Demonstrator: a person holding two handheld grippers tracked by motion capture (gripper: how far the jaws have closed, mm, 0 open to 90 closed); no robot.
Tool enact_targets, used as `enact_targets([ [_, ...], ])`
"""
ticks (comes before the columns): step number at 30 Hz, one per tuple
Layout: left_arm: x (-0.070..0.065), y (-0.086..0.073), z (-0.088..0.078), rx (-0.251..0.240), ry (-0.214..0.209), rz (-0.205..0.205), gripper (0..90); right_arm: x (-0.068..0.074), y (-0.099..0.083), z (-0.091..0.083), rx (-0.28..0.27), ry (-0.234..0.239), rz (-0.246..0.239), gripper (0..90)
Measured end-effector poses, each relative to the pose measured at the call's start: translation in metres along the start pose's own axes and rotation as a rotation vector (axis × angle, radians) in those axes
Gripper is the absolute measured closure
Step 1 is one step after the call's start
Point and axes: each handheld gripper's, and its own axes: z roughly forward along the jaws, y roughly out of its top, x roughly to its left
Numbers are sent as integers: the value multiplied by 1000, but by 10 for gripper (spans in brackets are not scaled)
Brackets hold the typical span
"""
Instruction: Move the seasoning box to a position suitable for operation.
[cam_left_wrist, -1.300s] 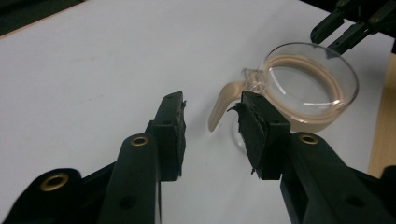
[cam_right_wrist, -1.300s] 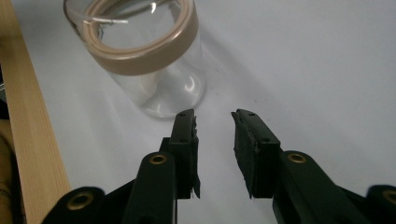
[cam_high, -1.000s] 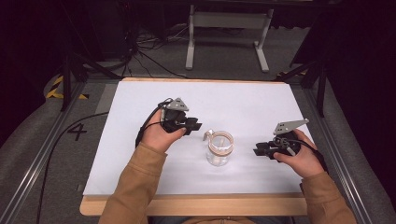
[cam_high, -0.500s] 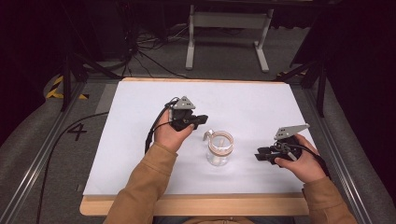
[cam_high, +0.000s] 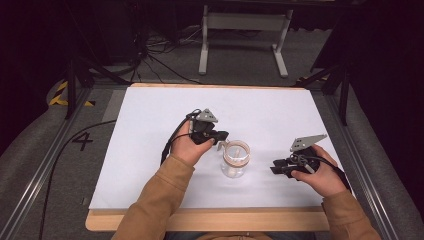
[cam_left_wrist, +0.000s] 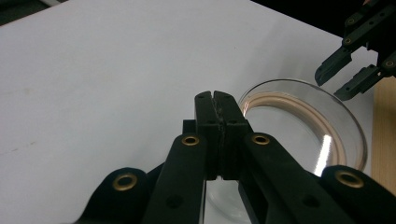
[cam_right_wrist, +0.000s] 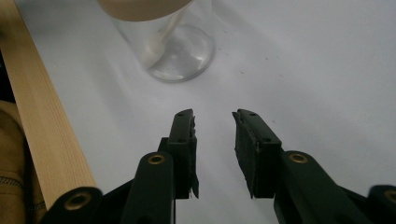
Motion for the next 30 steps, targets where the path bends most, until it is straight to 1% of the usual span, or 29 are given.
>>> enact_targets([
  [3,0,0,0,11,7,4,899,2,2,1,-1,9,-3,687],
  [5,0,0,0,11,7,6,900,4,2,2,-3,9,-9,687],
  [7,0,0,0,0,7,9,900,5,3,3,1,11,-14,689],
  [9,0,0,0,8,6,12,900,6,4,4,2,12,-18,692],
  [10,0,0,0,8,5,15,900,7,5,4,-5,18,-16,703],
  [12,1,0,0,6,0,15,900,12,8,5,-34,40,-23,726],
  [13,1,-1,1,-7,4,14,900,14,10,5,-53,56,-34,741],
  [14,1,-1,1,-8,4,13,900,17,12,6,-67,68,-43,755],
  [17,0,-1,1,-8,4,15,899,25,17,10,-102,71,-69,809],
  [21,1,-1,2,-13,1,12,899,30,20,13,-156,78,-72,865],
  [24,1,-1,2,-15,1,12,899,32,22,16,-165,68,-80,890],
  [28,1,-1,2,-17,-1,12,899,35,24,21,-158,75,-85,894],
  [30,2,-1,1,0,-7,14,899,36,25,23,-164,79,-92,896],
])
